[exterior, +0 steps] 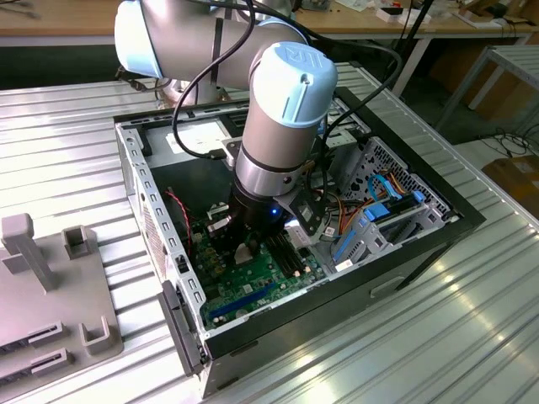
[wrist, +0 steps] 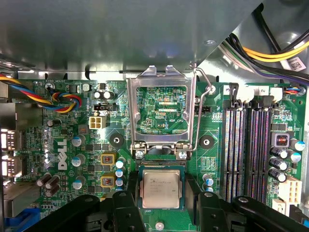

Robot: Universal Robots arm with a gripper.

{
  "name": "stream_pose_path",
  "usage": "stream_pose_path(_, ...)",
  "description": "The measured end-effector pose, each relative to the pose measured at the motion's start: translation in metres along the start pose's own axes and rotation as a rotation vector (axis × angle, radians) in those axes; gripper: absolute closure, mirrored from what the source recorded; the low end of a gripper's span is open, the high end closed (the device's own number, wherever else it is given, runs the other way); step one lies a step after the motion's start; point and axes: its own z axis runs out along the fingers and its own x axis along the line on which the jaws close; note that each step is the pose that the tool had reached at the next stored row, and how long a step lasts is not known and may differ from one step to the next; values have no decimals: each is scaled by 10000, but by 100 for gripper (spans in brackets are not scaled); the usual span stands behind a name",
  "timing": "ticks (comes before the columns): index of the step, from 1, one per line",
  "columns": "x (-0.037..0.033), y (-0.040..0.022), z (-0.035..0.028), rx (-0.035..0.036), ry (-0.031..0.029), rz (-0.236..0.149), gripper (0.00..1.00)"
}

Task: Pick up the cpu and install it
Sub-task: 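Place the cpu into insertion slot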

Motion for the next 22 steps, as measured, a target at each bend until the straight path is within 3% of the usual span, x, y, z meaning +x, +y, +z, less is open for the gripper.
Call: stream_pose_path(22, -3, -1, -73, -9, 1, 154, 53)
